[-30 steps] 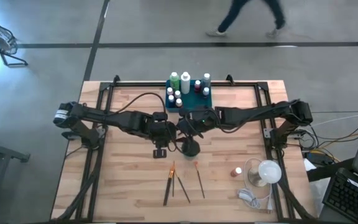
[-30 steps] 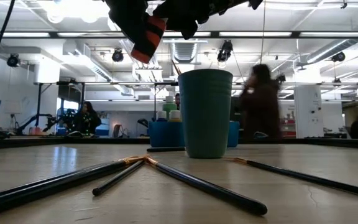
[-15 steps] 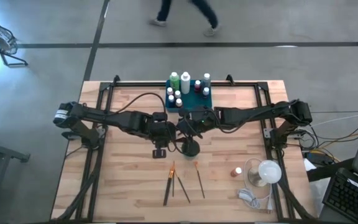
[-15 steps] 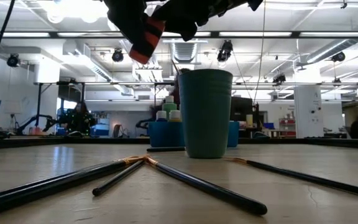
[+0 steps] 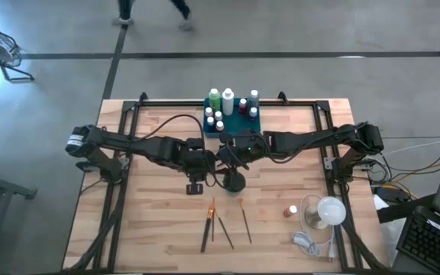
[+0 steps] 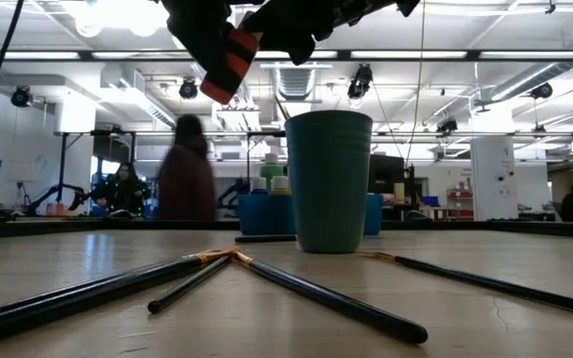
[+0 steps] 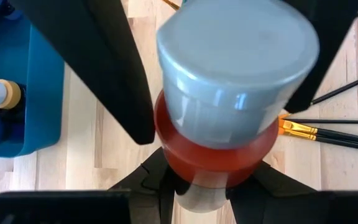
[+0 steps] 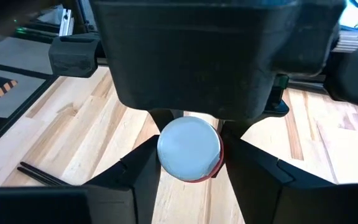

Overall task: Pick & Place Paint Supplies
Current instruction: Put the orange paint bottle into the blue bin

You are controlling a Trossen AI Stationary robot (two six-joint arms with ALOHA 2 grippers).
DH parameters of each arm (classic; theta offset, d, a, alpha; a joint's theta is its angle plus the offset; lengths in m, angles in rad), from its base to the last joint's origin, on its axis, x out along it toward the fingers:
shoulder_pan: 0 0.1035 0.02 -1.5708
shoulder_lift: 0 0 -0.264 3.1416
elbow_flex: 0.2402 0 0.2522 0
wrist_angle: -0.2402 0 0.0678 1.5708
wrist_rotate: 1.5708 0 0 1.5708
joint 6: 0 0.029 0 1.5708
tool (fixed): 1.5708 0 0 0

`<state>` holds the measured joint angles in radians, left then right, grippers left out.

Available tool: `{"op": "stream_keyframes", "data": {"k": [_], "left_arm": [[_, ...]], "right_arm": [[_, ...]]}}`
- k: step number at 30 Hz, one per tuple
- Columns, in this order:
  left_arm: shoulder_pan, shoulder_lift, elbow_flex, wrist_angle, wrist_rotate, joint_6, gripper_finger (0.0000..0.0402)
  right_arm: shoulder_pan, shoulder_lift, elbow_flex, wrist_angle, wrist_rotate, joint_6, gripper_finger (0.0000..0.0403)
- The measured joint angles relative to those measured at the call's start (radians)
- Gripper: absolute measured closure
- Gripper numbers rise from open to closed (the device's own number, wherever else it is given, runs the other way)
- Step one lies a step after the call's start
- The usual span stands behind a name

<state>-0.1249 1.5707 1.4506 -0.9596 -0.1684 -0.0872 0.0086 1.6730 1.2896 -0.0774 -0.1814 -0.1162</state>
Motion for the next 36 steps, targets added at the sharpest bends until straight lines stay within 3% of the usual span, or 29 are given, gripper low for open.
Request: {"op": "stream_keyframes", "data": {"k": [8, 20, 36], "left_arm": [[0.0, 0.0, 0.0, -0.001, 0.002, -0.003, 0.0288], [0.001, 0.0, 0.0, 0.005, 0.0, 0.001, 0.0288], [0.002, 0.0, -0.001, 0.024, 0.002, -0.001, 0.0289]], "right_arm": [[0.0, 0.0, 0.0, 0.01, 0.0, -0.001, 0.0247], [0.0, -0.002, 0.001, 0.027, -0.002, 0.008, 0.0213], [0.0, -0.002, 0.002, 0.016, 0.005, -0.01, 0.0287]]}}
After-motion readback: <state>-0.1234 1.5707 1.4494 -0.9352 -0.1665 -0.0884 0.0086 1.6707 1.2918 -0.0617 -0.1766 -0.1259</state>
